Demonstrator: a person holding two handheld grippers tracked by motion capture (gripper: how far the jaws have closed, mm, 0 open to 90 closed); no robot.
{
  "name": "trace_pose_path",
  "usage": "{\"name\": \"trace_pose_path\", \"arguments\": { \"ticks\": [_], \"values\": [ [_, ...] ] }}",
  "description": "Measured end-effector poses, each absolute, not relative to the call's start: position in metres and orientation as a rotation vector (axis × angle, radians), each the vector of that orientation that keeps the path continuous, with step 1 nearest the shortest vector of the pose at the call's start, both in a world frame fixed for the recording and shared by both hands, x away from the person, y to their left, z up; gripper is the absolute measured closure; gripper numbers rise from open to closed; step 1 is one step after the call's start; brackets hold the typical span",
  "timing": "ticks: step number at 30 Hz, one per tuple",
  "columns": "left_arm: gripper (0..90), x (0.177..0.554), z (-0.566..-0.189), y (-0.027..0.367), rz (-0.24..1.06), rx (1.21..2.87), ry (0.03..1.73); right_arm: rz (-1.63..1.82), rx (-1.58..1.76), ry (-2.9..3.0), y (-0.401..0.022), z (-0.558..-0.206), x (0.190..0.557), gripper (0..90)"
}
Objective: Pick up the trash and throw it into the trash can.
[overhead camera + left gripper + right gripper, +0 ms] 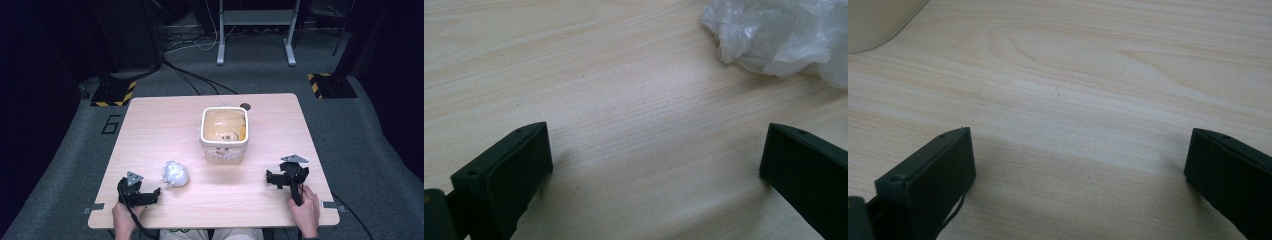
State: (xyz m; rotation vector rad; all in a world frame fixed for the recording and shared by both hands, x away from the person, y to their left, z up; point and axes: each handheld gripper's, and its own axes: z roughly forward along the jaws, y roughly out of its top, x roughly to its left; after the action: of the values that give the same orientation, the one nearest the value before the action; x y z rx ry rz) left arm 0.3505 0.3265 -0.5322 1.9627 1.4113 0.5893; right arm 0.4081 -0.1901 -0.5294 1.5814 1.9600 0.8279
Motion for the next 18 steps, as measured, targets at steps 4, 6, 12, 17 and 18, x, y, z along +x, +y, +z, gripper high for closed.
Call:
{"name": "trace_pose_path", "arguments": {
  "ticks": [4, 6, 12, 17, 18],
  "values": [
    [0.0, 0.3504, -0.5323, 0.3265, 0.59, 1.963, 1.411, 0.828, 1.582, 1.958, -0.1901, -0.5295, 0.4081, 0.0],
    [0.0, 0.3504, -0.5323, 0.3265, 0.59, 1.963, 1.411, 0.827, 1.584, 1.957, -0.19, -0.5295, 0.408, 0.0],
    [0.0, 0.3506, -0.5322, 0.3266, 0.589, 1.964, 1.411, 0.833, 1.581, 1.954, -0.1898, -0.5298, 0.4086, 0.0],
    [0.0, 0.351, -0.532, 0.3225, 0.607, 1.937, 1.459, 0.833, 1.581, 1.955, -0.1899, -0.5298, 0.4087, 0.0],
    [0.0, 0.3515, -0.5319, 0.3202, 0.614, 1.923, 1.487, 0.833, 1.581, 1.954, -0.1899, -0.5298, 0.4087, 0.0]
  ]
}}
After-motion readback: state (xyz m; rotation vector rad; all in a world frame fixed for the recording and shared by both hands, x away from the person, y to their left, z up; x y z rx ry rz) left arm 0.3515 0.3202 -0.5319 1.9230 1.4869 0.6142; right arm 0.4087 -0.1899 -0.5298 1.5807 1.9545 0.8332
